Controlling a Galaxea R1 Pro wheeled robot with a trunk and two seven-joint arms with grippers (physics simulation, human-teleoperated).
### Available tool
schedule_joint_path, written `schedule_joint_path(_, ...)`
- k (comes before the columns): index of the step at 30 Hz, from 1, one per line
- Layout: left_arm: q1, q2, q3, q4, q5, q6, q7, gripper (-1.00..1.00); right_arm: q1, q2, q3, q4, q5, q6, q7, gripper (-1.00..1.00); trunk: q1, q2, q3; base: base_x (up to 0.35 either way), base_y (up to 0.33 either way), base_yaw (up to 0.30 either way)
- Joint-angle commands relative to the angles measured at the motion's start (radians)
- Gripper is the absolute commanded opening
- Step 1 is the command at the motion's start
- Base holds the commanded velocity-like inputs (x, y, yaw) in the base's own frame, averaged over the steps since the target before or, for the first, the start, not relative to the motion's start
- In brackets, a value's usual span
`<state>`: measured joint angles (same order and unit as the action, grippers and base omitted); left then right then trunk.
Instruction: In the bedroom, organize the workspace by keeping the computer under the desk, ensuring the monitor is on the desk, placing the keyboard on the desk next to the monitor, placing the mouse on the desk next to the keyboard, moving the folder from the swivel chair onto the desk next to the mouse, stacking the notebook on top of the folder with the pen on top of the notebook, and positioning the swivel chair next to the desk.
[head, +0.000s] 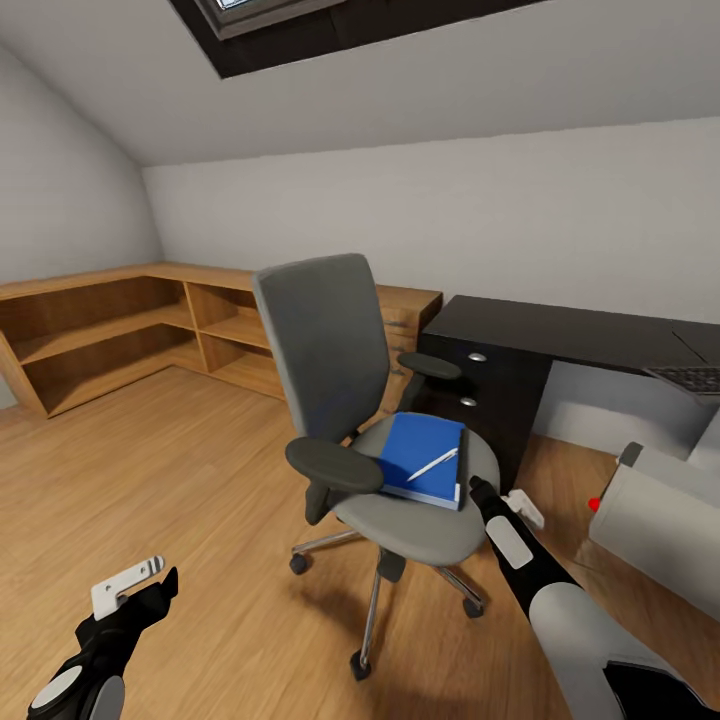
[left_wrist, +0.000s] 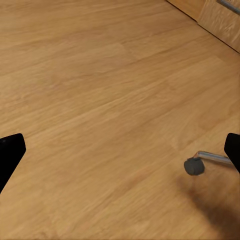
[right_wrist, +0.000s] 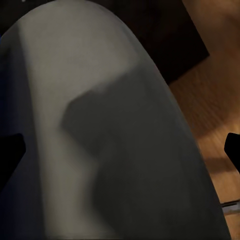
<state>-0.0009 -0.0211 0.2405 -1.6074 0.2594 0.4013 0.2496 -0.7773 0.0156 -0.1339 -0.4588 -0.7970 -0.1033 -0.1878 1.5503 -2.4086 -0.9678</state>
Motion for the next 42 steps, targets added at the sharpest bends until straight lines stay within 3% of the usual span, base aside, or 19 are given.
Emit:
schedule_joint_path(1, 0.000, 0.000, 0.000, -0.002, 0.011, 0.004, 0.005, 1.00, 0.000, 0.001, 0.000, -0.001, -0.010, -0.005, -0.001, 1.00, 0.000, 0.000, -0.001, 0.003, 0.000, 0.001)
schedule_joint_path(18, 0.001, 0.000, 0.000, -0.002, 0.010, 0.004, 0.005, 1.00, 0.000, 0.004, 0.002, -0.004, -0.015, 0.005, -0.002, 1.00, 0.000, 0.000, -0.001, 0.000, 0.000, 0.017)
schedule_joint_path(34, 0.000, -0.001, -0.001, -0.002, 0.010, 0.003, 0.005, 1.00, 0.000, 0.004, 0.002, -0.003, -0.014, 0.002, -0.002, 1.00, 0.000, 0.000, -0.001, 0.026, 0.001, 0.238)
schedule_joint_path(42, 0.000, -0.002, -0.035, -0.002, 0.008, 0.003, 0.007, 1.00, 0.000, 0.004, 0.002, -0.003, -0.015, 0.003, -0.002, 1.00, 0.000, 0.000, -0.001, 0.220, 0.042, 0.241)
